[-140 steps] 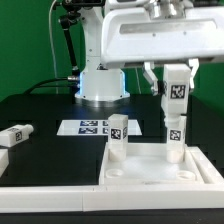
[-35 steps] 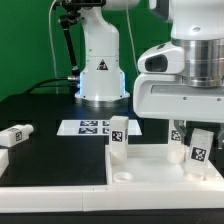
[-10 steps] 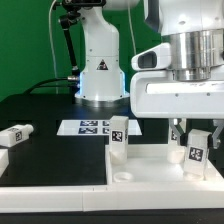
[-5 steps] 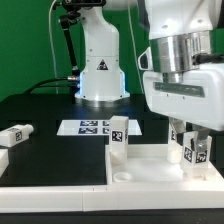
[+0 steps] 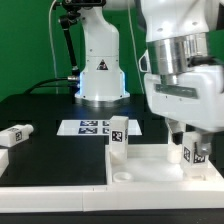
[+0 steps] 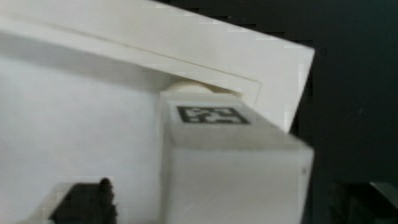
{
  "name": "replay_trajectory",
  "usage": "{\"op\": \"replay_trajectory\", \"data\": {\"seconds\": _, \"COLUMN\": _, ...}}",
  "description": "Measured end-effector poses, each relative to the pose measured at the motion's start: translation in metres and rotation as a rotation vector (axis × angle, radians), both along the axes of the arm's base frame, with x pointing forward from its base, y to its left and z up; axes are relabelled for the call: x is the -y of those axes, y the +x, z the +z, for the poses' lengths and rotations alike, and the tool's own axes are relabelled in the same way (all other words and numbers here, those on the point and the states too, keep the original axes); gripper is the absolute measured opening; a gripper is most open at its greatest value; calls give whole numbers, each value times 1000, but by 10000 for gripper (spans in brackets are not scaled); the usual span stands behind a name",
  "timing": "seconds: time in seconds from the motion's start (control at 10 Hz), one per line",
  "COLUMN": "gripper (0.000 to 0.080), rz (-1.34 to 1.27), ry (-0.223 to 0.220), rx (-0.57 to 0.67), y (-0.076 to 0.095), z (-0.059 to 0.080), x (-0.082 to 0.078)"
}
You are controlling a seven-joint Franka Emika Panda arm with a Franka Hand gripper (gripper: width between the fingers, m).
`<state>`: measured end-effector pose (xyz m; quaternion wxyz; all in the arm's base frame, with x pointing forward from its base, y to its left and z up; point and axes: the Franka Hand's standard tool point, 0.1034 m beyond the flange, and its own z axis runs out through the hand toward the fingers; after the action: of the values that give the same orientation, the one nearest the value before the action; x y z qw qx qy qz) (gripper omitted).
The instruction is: Assemble square table
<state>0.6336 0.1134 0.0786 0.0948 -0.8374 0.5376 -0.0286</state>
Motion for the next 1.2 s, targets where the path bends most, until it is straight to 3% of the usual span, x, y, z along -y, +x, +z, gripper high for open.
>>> {"op": "replay_trajectory", "data": {"seconds": 0.1, "gripper": 616, "rz": 205, "ry": -58, "rx": 21, "y": -1, "z": 0, "x": -8}}
{"op": "replay_trajectory", "data": {"seconds": 0.4, "gripper": 648, "rz": 455, "ry": -98, "rx": 51, "y": 0, "z": 0, "x": -6}}
{"op": "replay_trajectory", "data": {"seconds": 0.5, "gripper": 649, "rz": 690, "ry": -150, "rx": 70, "y": 1, "z": 3, "x": -9}}
{"op": "replay_trajectory", "data": {"seconds": 0.7, "gripper": 649, "rz": 1045, "ry": -211, "rx": 73, "y": 1, "z": 0, "x": -9}}
{"op": "replay_trajectory", "data": {"seconds": 0.8, "gripper": 649, "rz": 1102, "ry": -249, "rx": 123, "y": 2, "z": 0, "x": -6}}
{"op": "replay_trajectory", "data": {"seconds": 0.9, "gripper": 649, "rz": 1101, "ry": -244, "rx": 112, "y": -2, "z": -2, "x": -5}}
{"op": "replay_trajectory", "data": {"seconds": 1.1, "gripper": 375, "rz": 1038, "ry": -234, "rx": 108, "y": -2, "z": -3, "x": -5}}
{"op": "replay_trajectory", "data": {"seconds": 1.2, "gripper": 375, "rz": 974, "ry": -224, "rx": 102, "y": -2, "z": -3, "x": -5}}
